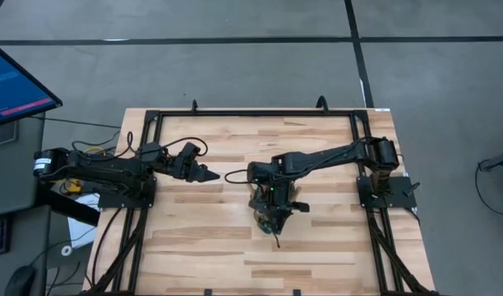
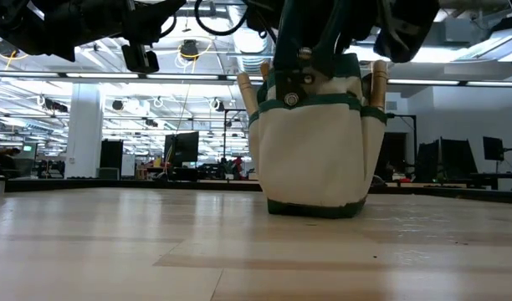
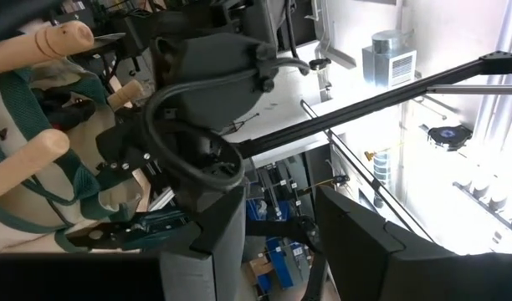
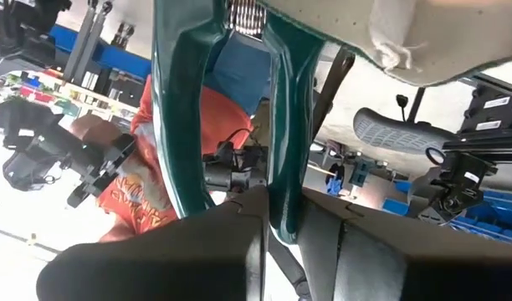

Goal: Pick & Place Garden tools in Gardening bag
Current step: Put the green shear scissor into the green gardening bag

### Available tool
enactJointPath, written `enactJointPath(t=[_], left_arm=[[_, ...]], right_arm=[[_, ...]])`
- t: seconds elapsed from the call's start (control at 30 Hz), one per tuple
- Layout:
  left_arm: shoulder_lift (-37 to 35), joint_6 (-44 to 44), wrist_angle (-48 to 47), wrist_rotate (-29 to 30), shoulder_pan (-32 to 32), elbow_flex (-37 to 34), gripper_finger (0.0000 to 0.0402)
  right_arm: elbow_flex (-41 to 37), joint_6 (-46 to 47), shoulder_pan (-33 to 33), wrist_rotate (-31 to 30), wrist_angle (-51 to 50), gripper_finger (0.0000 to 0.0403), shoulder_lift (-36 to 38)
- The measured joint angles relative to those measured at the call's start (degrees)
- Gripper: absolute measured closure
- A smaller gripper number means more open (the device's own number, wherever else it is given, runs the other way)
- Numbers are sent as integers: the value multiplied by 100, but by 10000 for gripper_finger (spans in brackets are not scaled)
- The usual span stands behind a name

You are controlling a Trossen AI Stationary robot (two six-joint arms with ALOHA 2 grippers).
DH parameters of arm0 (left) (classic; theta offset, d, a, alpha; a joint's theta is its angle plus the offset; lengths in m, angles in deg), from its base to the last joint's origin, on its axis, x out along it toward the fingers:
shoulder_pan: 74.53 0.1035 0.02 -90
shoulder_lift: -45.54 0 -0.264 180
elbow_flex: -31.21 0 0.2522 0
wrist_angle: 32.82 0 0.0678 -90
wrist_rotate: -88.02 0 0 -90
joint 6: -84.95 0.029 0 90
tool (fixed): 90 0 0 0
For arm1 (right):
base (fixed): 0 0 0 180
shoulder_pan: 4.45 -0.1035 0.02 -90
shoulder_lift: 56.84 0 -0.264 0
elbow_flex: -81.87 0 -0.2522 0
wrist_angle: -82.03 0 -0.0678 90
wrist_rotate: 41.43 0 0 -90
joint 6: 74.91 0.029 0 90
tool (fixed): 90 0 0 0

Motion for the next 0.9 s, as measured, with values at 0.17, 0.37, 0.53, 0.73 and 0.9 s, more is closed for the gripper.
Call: enactJointPath(t=[0.17,0.37,0.53,0.73,0.9], left_arm=[[0,0,2,-2,2,0,256],[0,0,0,-2,0,0,256],[0,0,0,-2,0,0,256],[0,2,0,-2,0,0,256],[0,2,0,-11,0,0,256]], right_arm=[[-140,-1,-2,-2,77,370,11],[-140,23,90,-20,62,368,121],[10,25,206,-64,79,371,217],[32,-25,264,-171,11,371,219],[-68,-69,262,-172,-147,370,216]])
